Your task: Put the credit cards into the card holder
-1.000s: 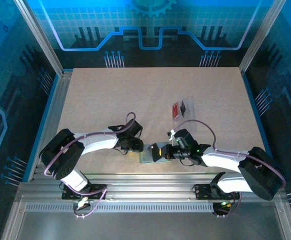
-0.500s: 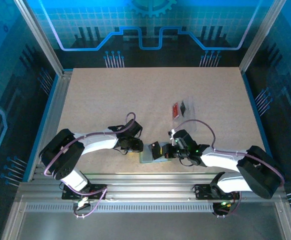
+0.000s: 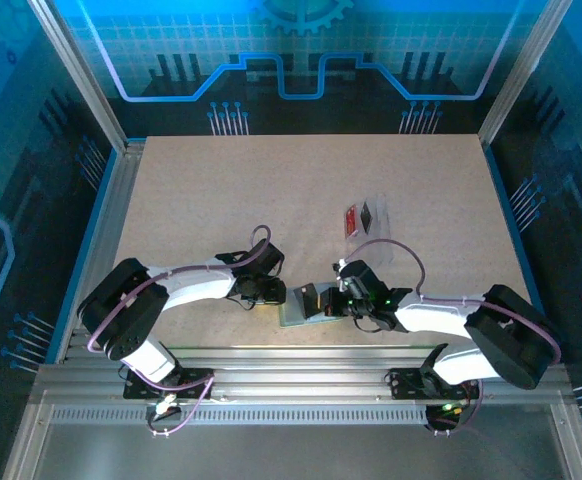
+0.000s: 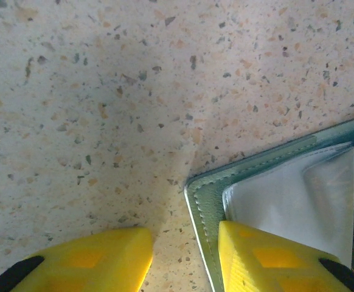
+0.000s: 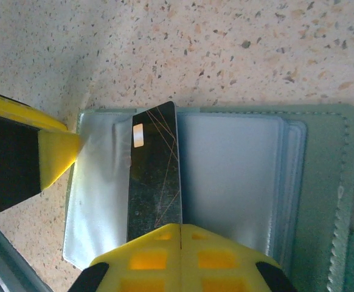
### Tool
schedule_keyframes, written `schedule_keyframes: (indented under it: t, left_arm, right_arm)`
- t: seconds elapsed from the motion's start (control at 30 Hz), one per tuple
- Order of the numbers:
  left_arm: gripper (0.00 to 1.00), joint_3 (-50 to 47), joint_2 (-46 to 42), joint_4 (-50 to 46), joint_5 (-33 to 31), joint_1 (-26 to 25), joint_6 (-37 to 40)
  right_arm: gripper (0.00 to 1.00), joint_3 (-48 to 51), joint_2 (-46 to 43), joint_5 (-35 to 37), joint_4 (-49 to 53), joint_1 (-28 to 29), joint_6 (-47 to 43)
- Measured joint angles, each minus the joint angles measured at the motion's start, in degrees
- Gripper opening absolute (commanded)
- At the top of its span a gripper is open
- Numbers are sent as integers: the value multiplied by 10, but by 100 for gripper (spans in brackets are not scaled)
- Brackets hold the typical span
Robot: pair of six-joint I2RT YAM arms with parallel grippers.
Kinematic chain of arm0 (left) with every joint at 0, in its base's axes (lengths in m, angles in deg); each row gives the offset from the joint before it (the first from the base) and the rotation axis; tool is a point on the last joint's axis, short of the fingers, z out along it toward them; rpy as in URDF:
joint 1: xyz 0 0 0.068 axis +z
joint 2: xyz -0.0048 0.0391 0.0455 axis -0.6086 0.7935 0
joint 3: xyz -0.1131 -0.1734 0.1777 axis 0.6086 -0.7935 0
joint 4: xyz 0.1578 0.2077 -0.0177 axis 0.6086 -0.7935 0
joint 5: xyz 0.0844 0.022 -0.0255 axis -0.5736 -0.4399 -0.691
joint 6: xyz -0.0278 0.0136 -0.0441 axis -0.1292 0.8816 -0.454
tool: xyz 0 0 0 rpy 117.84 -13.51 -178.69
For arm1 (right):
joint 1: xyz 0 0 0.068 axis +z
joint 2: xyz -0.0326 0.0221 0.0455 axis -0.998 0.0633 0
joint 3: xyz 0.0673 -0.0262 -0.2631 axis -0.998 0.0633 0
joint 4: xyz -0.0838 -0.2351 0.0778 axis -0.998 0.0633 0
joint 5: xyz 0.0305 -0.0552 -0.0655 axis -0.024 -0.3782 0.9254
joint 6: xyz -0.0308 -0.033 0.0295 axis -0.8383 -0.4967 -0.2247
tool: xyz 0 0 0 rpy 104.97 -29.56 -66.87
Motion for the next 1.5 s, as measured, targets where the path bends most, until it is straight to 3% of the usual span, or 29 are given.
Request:
schedule_keyframes:
  t: [1.1, 1.3, 1.5]
  left_arm:
    - [36, -21, -7, 24, -34, -17, -39]
    - [37, -26, -11, 28, -38, -18, -45]
    - [39, -35, -27, 43, -34, -19, -45]
  right_arm:
    - [0, -40, 80, 40, -44, 102, 54]
    - [20, -55, 82, 27, -21, 102, 39]
    - [44, -111, 32, 35, 106, 96, -1]
